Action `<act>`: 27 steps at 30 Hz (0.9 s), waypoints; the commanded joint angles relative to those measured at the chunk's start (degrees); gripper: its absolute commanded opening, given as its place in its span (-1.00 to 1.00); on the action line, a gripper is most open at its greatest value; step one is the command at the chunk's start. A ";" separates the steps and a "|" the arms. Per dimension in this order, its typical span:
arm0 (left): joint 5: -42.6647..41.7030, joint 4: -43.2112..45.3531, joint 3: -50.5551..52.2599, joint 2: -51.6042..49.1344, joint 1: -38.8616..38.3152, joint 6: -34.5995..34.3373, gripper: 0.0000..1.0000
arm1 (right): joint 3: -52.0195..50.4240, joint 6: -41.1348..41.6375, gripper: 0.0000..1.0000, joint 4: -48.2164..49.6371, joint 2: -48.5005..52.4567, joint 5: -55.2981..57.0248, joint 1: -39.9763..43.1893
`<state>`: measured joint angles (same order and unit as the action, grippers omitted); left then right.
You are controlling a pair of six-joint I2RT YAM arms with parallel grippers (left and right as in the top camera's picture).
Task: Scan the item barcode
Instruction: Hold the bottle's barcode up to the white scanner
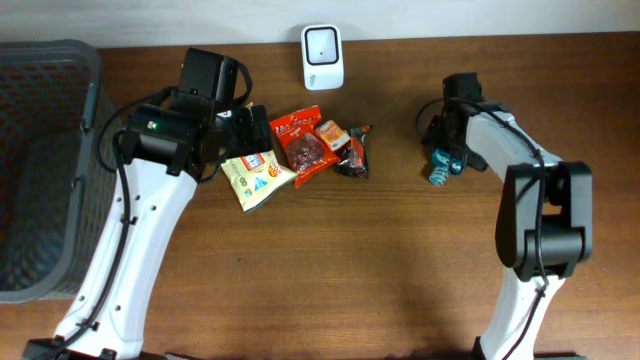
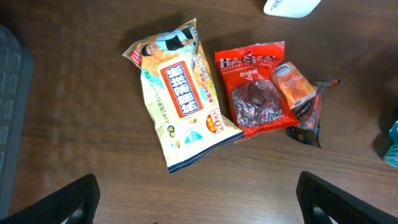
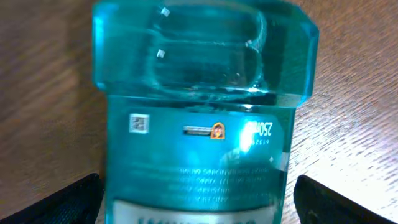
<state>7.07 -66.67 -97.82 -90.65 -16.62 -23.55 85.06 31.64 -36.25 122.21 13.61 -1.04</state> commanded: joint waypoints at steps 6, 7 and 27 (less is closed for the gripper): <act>-0.17 -0.07 -0.15 -0.09 0.13 0.50 0.98 | -0.28 -6.73 0.20 4.59 0.96 -11.61 1.79; -0.17 -0.07 -0.15 -0.07 0.13 0.50 0.98 | -0.22 -7.45 0.20 5.22 0.96 -13.35 1.75; -0.17 -0.07 -0.15 -0.09 0.13 0.50 0.98 | 15.02 -15.37 0.18 32.41 0.96 1.46 -24.09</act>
<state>7.07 -66.72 -97.82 -90.65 -16.62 -23.55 98.50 17.32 -7.70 124.46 9.08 -23.99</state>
